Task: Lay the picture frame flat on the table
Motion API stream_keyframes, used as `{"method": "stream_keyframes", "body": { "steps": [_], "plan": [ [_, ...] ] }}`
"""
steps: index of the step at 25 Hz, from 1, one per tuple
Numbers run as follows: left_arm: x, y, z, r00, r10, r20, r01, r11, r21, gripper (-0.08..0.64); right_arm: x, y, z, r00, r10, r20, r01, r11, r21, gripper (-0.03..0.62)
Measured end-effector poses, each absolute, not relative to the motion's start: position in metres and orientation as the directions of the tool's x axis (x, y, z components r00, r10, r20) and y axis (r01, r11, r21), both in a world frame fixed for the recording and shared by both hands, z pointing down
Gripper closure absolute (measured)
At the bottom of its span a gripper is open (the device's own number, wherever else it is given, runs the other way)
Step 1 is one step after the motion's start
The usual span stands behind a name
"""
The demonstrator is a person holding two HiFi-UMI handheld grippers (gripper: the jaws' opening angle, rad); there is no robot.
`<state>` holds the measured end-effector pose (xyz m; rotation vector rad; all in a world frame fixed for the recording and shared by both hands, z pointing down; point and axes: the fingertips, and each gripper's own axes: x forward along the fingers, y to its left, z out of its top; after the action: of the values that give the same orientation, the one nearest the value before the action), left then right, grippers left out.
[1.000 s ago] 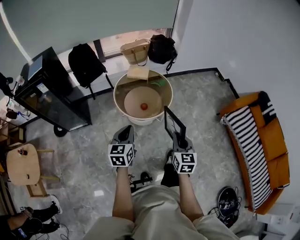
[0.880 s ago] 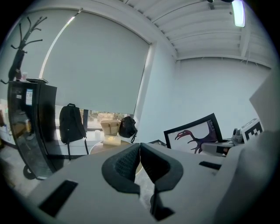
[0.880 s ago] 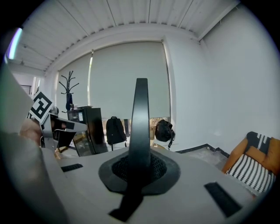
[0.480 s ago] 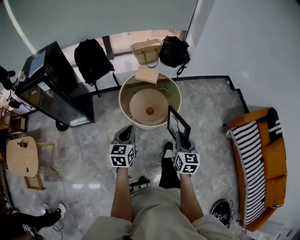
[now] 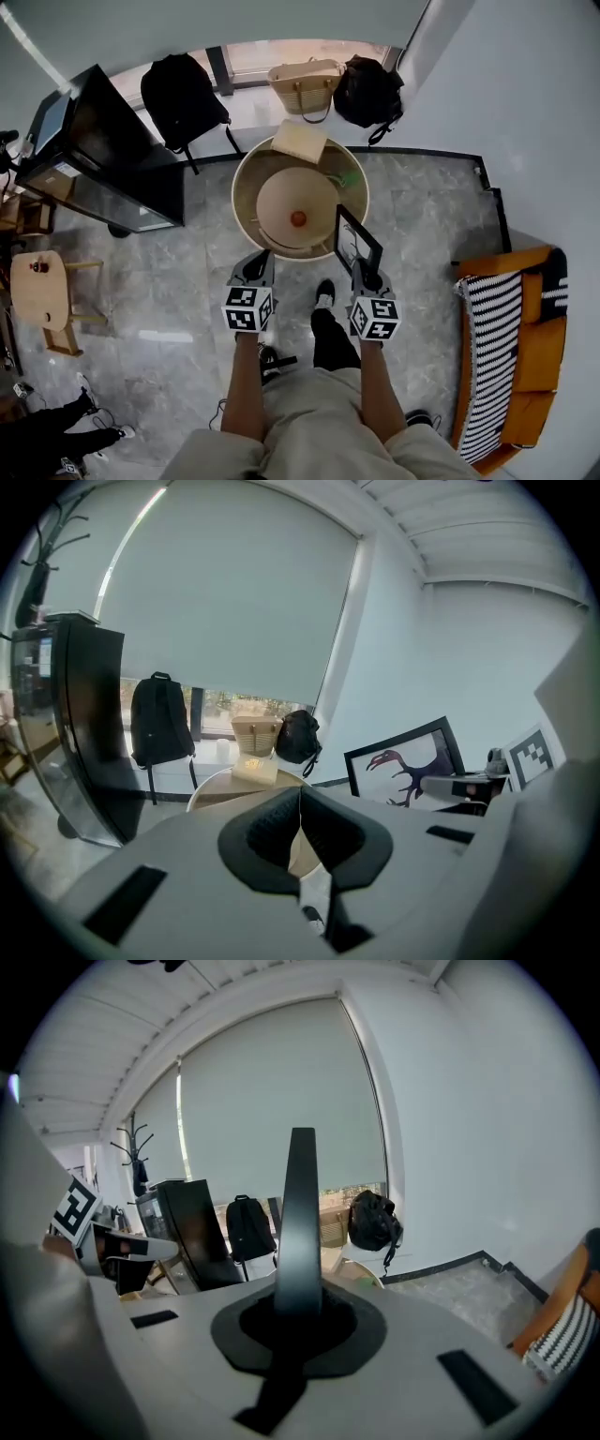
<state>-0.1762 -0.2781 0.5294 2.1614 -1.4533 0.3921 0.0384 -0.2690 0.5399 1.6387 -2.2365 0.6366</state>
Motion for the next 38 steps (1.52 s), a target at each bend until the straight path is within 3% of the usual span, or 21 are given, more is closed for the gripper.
{"method": "stream_keyframes", "body": {
  "steps": [9,15,22,28,38],
  "plan": [
    [-0.117,-0.355,0.567,0.352,-0.742,0.570,-0.935,-0.253,0.248,0.538,0.133,-0.376,0.593,-0.312,-0.799,0.515,-0.893,0.062,-0.445,0.552],
    [-0.092,-0.386,0.593,0.365,-0.722,0.588,-0.931,-0.281,0.234,0.538,0.182,-0.436,0.658,-0.275,-0.837,0.474,-0.578,-0.250,-0.777,0.552],
    [-0.111,-0.425,0.667,0.403,-0.644,0.650,-0.913,-0.335,0.234,0.538,0.173,-0.491,0.743,-0.264,-0.838,0.478,-0.406,-0.353,-0.843,0.552],
    [-0.100,-0.480,0.749,0.476,-0.533,0.700,-0.862,-0.439,0.252,0.538,0.139,-0.541,0.813,-0.312,-0.823,0.475,-0.382,-0.349,-0.856,0.552],
    [-0.057,-0.586,0.840,0.587,-0.397,0.706,-0.759,-0.574,0.308,0.538,0.102,-0.616,0.894,-0.268,-0.833,0.485,-0.274,-0.416,-0.867,0.552]
  ]
}}
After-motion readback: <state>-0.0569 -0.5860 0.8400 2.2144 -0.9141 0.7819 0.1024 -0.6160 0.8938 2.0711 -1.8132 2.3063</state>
